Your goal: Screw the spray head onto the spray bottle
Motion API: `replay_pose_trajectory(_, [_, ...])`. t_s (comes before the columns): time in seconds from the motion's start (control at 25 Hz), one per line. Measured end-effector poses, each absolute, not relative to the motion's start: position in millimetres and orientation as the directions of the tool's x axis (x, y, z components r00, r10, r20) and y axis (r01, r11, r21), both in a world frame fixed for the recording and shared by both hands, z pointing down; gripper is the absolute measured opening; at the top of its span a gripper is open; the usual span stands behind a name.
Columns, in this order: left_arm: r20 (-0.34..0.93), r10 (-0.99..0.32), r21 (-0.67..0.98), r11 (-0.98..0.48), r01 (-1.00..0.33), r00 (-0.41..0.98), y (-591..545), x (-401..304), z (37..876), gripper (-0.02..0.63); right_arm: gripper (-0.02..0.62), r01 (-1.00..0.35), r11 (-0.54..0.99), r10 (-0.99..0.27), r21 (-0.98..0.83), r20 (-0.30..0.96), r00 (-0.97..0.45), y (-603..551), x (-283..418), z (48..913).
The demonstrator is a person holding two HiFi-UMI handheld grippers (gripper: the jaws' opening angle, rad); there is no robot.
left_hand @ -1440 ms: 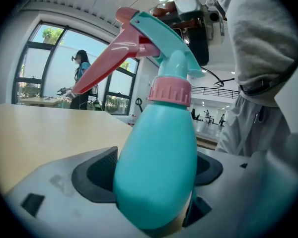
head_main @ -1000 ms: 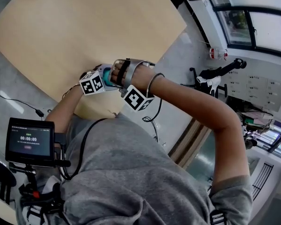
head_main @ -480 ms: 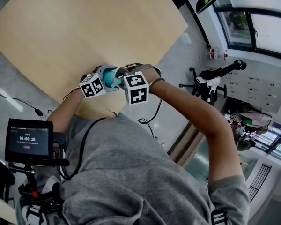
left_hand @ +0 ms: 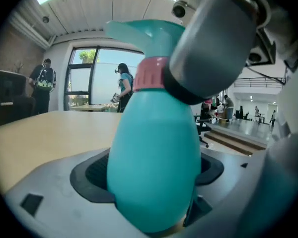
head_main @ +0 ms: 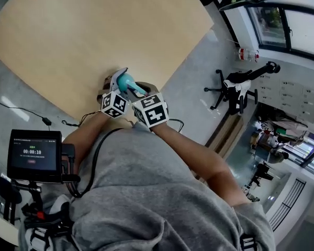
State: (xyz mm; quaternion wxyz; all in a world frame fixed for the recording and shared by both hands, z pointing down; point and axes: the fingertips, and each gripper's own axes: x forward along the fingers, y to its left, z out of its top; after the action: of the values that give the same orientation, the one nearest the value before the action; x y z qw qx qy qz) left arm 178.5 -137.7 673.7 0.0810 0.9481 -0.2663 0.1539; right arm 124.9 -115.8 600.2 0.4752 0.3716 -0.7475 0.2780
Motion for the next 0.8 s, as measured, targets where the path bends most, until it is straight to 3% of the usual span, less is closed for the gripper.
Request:
replay_pose_trajectory(0.28, [0.339, -0.475, 0.043, -0.855, -0.517, 0.812, -133.8, 174.5, 677.6, 0.396, 0.130, -0.828, 0.556, -0.311, -0.072, 0.906, -0.288, -113.6, 118.9, 602.3])
replay_pose_trajectory(0.44, [0.335, -0.423, 0.045, -0.885, -0.463, 0.842, -130.9, 178.5, 678.0, 0.396, 0.150, -0.694, 0.711, -0.180, -0.113, 0.925, -0.335, -107.6, 117.9, 599.5])
replay_pose_trajectory(0.56, [0.329, -0.349, 0.049, -0.922, -0.385, 0.878, -128.4, 182.9, 677.6, 0.396, 0.192, -0.402, 0.913, -0.093, -0.061, 0.931, -0.353, -108.2, 115.0, 576.5])
replay_pose_trajectory(0.64, [0.325, -0.284, 0.055, -0.947, -0.317, 0.902, -126.2, 185.3, 677.1, 0.396, 0.215, -0.075, 0.997, -0.017, -0.009, 0.940, -0.341, -103.0, 110.7, 557.0])
replay_pose_trajectory(0.72, [0.329, -0.205, 0.056, -0.970, -0.235, 0.922, -123.3, 186.9, 677.6, 0.396, 0.219, 0.294, 0.955, 0.055, 0.035, 0.954, -0.294, -93.7, 108.0, 538.6])
replay_pose_trajectory(0.8, [0.336, -0.127, 0.054, -0.987, -0.154, 0.933, -119.3, 186.6, 678.9, 0.396, 0.219, 0.560, 0.827, 0.089, 0.048, 0.972, -0.215, -89.2, 110.3, 524.7])
